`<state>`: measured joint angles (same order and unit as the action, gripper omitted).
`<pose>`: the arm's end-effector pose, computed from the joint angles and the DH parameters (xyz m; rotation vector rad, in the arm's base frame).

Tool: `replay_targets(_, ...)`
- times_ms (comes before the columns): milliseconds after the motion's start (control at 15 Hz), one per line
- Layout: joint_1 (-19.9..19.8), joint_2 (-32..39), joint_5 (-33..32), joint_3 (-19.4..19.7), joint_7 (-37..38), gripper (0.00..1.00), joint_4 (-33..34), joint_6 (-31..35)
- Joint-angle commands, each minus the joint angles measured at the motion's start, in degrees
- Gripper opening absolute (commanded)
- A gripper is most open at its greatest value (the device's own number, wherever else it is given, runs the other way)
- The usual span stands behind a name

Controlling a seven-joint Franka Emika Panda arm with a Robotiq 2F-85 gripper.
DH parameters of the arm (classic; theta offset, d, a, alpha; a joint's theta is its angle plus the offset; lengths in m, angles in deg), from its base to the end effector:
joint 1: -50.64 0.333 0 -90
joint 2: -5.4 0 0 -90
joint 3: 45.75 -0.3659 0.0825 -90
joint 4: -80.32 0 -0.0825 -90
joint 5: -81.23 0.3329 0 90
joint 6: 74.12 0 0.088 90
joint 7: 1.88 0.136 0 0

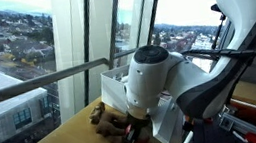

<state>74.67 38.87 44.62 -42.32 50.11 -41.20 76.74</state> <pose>0.5239 0.2044 0.1834 2.8334 0.0503 0.1830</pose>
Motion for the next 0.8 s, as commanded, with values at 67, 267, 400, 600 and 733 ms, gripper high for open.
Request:
replay_targets(67, 0.24, -12.03, 2.72, -2.23, -2.13, 0.05, -4.19, -1.1)
replay_targets(267, -1.71, -18.67, 4.21, -2.29, -2.83, 0.05, -4.11, -0.74)
replay_targets(400, -4.28, -22.09, 5.13, -1.81, -3.67, 0.04, -2.8, -1.59)
replay_targets(600, -9.83, -24.88, 5.44, -0.16, -4.39, 0.05, -0.33, -2.77)
replay_targets(733, -14.26, -25.8, 6.55, 0.97, -6.14, 0.05, 1.29, -3.28)
